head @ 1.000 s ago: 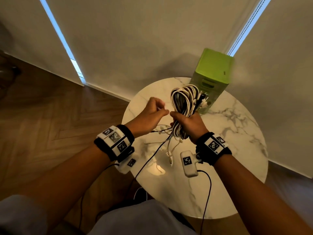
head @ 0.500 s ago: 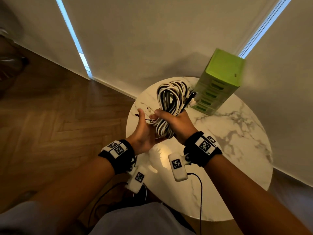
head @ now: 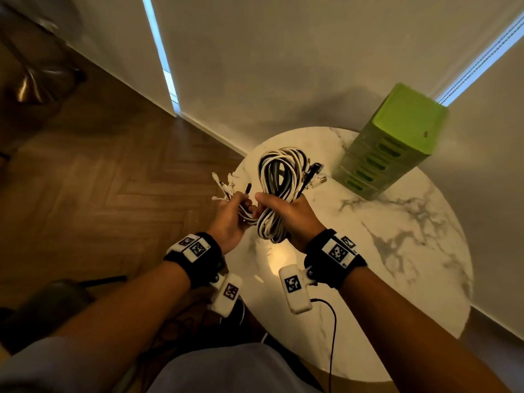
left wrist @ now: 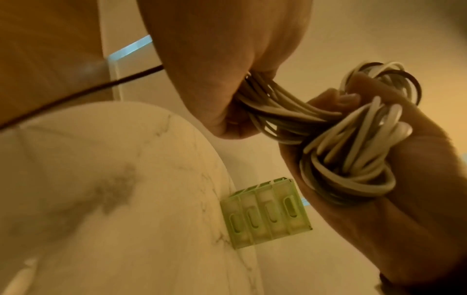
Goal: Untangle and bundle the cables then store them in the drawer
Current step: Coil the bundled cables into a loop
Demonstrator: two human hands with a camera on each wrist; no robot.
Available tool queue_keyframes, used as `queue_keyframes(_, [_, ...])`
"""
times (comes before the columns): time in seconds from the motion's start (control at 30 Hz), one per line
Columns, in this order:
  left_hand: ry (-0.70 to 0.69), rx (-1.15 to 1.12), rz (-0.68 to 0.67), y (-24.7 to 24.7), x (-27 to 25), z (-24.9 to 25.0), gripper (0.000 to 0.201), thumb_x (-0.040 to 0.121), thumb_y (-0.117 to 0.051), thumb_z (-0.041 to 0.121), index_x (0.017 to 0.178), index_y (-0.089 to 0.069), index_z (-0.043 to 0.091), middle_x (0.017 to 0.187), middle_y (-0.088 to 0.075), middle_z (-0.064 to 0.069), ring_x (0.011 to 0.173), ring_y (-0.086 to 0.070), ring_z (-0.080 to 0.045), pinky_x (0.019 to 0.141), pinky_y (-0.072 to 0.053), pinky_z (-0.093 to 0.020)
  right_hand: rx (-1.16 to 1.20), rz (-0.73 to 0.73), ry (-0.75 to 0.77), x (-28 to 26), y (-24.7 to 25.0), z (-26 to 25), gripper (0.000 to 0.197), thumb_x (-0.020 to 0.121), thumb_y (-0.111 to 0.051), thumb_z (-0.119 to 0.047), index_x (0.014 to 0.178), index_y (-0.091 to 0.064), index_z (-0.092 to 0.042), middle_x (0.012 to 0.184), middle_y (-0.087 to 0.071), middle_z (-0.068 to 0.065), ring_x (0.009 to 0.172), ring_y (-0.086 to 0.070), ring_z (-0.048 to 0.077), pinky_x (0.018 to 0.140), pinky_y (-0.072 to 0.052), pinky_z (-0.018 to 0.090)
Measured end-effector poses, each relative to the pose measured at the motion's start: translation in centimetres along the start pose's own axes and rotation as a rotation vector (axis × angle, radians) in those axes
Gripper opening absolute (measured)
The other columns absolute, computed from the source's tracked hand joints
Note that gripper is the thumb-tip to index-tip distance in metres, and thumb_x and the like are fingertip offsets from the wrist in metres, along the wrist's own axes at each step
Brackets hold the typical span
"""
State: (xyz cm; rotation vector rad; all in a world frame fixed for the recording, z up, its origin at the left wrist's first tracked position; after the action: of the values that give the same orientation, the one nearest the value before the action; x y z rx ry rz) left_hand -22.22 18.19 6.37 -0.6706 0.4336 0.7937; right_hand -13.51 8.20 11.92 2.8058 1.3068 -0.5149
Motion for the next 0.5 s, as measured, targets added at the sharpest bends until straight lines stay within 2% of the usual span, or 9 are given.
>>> queue_keyframes(0.03, [-0.027, 0.024, 0.015, 0.5, -0.5, 0.1, 0.027, 0.101, -0.048, 0.016, 0.074, -0.052, 0.012, 0.063, -0.049, -0.003, 0.055, -0.051, -0.013, 0.059, -0.049, -0.025, -0.005, -0.019, 0.001, 0.0, -0.2, 0.1, 0.012, 0.089, -0.071, -0.012, 0.098, -0.069, -0.005, 0.080, -0.073, 0.008, 0.078, -0.071, 0.022, 0.074, -0.056, 0.035])
queue_keyframes(0.07, [-0.056, 0.046, 0.051, 1.1, -0.7, 0.1, 0.028, 0.101, -0.048, 0.014, 0.073, -0.052, 0.011, 0.063, -0.049, -0.003, 0.056, -0.053, -0.013, 0.059, -0.050, -0.026, -0.010, -0.030, -0.002, 0.0, -0.3, 0.2, 0.013, 0.088, -0.071, -0.012, 0.099, -0.069, -0.004, 0.081, -0.073, 0.008, 0.080, -0.072, 0.023, 0.074, -0.056, 0.035])
queue_keyframes(0.13, [-0.123, 0.081, 0.106, 2.0, -1.2, 0.0, 0.027, 0.102, -0.050, 0.015, 0.079, -0.058, 0.003, 0.068, -0.056, -0.010, 0.063, -0.059, -0.017, 0.069, -0.053, -0.034, -0.034, -0.068, -0.004, -0.1, -0.8, 0.5, 0.019, 0.088, -0.072, -0.012, 0.104, -0.069, -0.001, 0.087, -0.074, 0.012, 0.085, -0.073, 0.027, 0.078, -0.058, 0.038])
queue_keyframes(0.2, [-0.172, 0.119, 0.148, 2.6, -1.6, -0.5, 0.034, 0.102, -0.051, 0.019, 0.098, -0.061, -0.013, 0.087, -0.065, -0.024, 0.081, -0.067, -0.031, 0.084, -0.056, -0.046, -0.058, -0.113, -0.003, -0.5, -1.3, 0.7, 0.020, 0.088, -0.072, -0.012, 0.105, -0.070, -0.001, 0.088, -0.075, 0.015, 0.086, -0.073, 0.029, 0.080, -0.059, 0.039])
queue_keyframes(0.23, [-0.186, 0.131, 0.164, 2.8, -1.8, -0.7, 0.038, 0.102, -0.051, 0.021, 0.107, -0.061, -0.015, 0.098, -0.069, -0.027, 0.090, -0.069, -0.036, 0.089, -0.056, -0.048, -0.064, -0.132, -0.001, -0.6, -1.5, 0.7, 0.018, 0.088, -0.073, -0.012, 0.103, -0.071, -0.002, 0.087, -0.075, 0.014, 0.085, -0.074, 0.028, 0.079, -0.059, 0.038])
queue_keyframes(0.27, [-0.195, 0.138, 0.177, 2.9, -2.2, -1.0, 0.038, 0.102, -0.052, 0.022, 0.111, -0.061, -0.015, 0.104, -0.070, -0.028, 0.097, -0.070, -0.039, 0.093, -0.056, -0.049, -0.070, -0.152, -0.002, -0.8, -1.5, 0.5, 0.016, 0.088, -0.073, -0.012, 0.102, -0.071, -0.004, 0.086, -0.075, 0.014, 0.083, -0.074, 0.027, 0.078, -0.059, 0.036])
queue_keyframes(0.33, [-0.209, 0.153, 0.178, 2.9, -2.6, -1.1, 0.038, 0.102, -0.052, 0.022, 0.112, -0.063, -0.012, 0.107, -0.070, -0.030, 0.103, -0.069, -0.041, 0.097, -0.056, -0.051, -0.077, -0.178, -0.004, -1.1, -1.5, 0.2, 0.016, 0.088, -0.073, -0.012, 0.102, -0.071, -0.005, 0.085, -0.076, 0.013, 0.083, -0.074, 0.026, 0.076, -0.058, 0.033])
queue_keyframes(0.5, [-0.229, 0.212, 0.213, 2.3, -2.9, -1.2, 0.035, 0.102, -0.054, 0.024, 0.107, -0.068, -0.008, 0.101, -0.073, -0.026, 0.099, -0.071, -0.040, 0.095, -0.056, -0.049, -0.095, -0.219, 0.003, -1.1, -0.8, -0.2, 0.020, 0.088, -0.072, -0.011, 0.107, -0.069, -0.006, 0.082, -0.075, 0.010, 0.079, -0.073, 0.025, 0.074, -0.059, 0.033])
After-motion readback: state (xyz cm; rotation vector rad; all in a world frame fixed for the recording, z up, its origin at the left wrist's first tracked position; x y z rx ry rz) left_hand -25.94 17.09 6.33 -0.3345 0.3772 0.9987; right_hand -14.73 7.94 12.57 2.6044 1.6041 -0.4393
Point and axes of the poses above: each hand's wrist, its own x-axis towards the middle knuckle, its own y-axis out of the back of the hand, z = x × y, the point moved 3 cm from there along x, towards the middle knuckle
